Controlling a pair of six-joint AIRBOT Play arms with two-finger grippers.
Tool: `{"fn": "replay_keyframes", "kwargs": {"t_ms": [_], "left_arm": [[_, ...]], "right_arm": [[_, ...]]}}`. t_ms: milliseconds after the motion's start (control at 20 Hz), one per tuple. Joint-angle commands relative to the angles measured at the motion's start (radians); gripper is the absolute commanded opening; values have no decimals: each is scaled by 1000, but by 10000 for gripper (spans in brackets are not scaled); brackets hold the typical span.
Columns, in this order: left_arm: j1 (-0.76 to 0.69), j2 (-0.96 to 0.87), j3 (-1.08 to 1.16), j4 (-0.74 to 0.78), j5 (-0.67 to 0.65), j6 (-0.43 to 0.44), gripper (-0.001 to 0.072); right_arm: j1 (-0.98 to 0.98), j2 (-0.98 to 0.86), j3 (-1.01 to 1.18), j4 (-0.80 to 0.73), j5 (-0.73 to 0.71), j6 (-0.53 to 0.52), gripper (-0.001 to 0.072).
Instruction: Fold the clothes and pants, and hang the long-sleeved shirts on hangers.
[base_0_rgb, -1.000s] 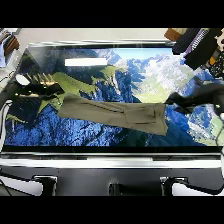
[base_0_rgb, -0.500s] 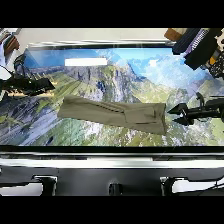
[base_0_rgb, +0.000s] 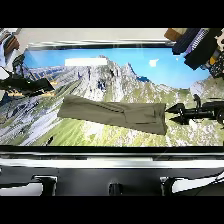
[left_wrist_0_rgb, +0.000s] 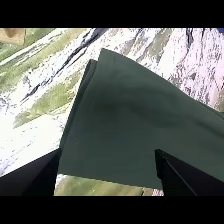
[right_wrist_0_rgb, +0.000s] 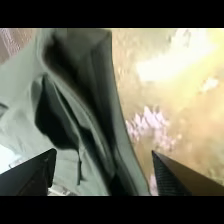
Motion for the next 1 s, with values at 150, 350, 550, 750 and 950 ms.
{"fn": "replay_keyframes", "kwargs": {"t_ms": [150,350,550,750,950], "left_arm": [[1,-3,1,1,-2,-1,708],[1,-6,1,1,-2,0,708],[1,-6,0,1,-2,0,708],[-2,-8,-2,1,-3,0,708],[-45,-35,-18,-36,-1,-42,544]], "right_arm": [[96,-44,-4,7,43,8,688],[206,-73,-4,6,42,9,687],[261,-73,-4,-11,54,12,559],[272,-61,-4,-20,60,23,65],[272,36,39,-47,40,114,31]]}}
